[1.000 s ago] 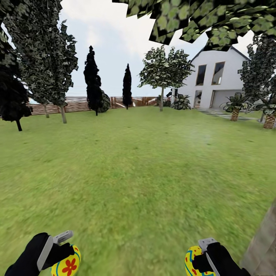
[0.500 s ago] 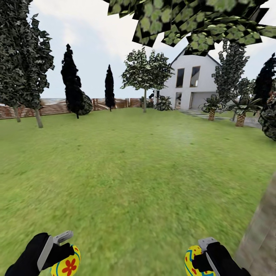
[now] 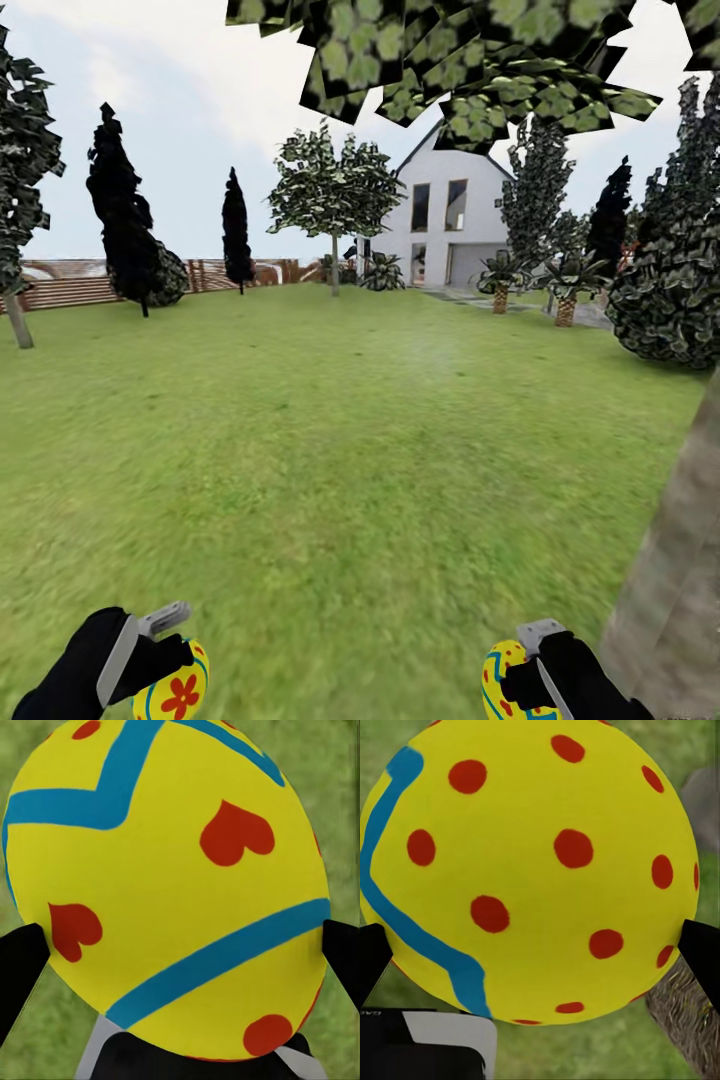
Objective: Take the three Easter eggs out of the wicker basket on the lawn in the garden, then place them on the lawn next to a single tree (choose any tree) so that all three eggs are next to the same tree and none are left in the basket.
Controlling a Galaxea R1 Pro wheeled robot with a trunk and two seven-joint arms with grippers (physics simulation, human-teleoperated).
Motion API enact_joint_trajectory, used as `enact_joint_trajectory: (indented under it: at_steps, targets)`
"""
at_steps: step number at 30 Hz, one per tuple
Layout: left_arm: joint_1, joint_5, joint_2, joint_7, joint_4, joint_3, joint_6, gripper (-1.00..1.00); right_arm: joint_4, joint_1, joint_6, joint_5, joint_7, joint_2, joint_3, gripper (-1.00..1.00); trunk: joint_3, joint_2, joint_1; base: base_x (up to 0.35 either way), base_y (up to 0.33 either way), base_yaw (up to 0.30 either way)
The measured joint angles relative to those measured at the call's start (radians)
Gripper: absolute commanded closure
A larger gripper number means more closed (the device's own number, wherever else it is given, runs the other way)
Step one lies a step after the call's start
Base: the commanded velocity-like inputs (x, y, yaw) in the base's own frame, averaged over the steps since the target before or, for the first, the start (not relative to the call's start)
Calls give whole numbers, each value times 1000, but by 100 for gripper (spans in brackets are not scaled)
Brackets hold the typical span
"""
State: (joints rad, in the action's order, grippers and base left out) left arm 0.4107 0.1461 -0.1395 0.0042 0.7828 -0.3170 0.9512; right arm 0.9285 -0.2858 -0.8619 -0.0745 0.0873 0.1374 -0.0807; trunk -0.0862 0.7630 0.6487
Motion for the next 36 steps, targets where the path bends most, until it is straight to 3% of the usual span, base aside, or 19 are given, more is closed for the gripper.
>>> enact_joint_trajectory:
  at_steps: [23,36]
  targets:
    - [0,-2,-1,-1,0,1,0,100,0,0,0,0,0,0,-1,100,72,-161,-88,274,213,-284]
    - [0,-1,-3,-1,1,0,1,100,0,-1,-1,0,-2,-1,-2,100,111,-251,-138,274,213,-13]
